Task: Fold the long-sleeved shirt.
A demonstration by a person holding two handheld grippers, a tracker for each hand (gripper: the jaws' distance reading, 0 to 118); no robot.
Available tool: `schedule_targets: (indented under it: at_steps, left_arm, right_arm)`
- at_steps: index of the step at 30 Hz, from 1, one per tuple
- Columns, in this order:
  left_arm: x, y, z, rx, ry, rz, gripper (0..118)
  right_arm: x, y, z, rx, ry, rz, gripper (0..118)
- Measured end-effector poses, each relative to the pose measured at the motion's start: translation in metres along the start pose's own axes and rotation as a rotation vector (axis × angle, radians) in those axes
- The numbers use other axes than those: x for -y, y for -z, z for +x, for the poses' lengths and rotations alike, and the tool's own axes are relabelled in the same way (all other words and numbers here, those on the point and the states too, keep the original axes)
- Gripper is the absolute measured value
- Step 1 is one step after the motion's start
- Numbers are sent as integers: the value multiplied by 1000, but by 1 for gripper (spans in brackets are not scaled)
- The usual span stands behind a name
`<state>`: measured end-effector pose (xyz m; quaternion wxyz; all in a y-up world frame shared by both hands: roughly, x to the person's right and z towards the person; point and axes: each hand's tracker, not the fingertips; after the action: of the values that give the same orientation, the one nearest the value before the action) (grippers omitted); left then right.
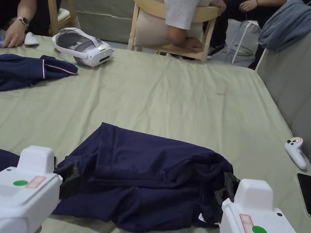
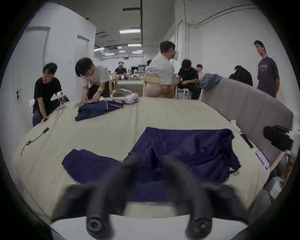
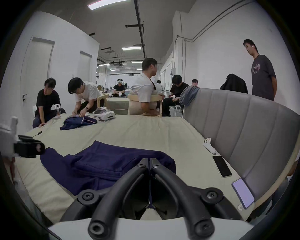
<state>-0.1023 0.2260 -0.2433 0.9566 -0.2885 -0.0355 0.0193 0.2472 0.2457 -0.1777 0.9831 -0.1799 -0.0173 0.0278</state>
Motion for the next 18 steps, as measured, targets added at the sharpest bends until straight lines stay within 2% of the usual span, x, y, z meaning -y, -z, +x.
schedule_targets:
  at_steps: [1, 2, 3, 5, 10, 13, 14, 16, 17, 18]
  left_arm:
    - [-7, 21, -5, -14, -2, -36, 92]
    - [-12, 43, -11, -16, -3, -65, 108]
    - [-19, 65, -16, -17, -1, -86, 110]
    - [-34, 109, -25, -52, 2, -146, 101]
    - [-38, 217, -42, -115, 15, -358, 99]
    - [-18, 258, -35, -94, 95, -475, 99]
    - [-13, 265, -33, -90, 88, -482, 105]
    - [-13, 259, -34, -74, -7, -386, 103]
    - [-14, 258, -34, -84, 2, -418, 97]
    - [-15, 252, -32, -81, 13, -412, 84]
  right_arm:
    - [1, 2, 2, 4, 1, -7, 1]
    - [3, 4, 3, 7, 3, -14, 1]
    - [8, 8, 6, 11, 8, -23, 1]
    - [11, 13, 9, 24, 18, -44, 1]
    - [12, 19, 20, 43, 33, -81, 1]
    - [16, 27, 32, 63, 41, -107, 1]
    - [16, 29, 36, 69, 42, -116, 1]
    - [16, 31, 41, 75, 40, -136, 1]
    - [14, 37, 45, 82, 40, -151, 2]
    - [13, 44, 49, 81, 48, -162, 11]
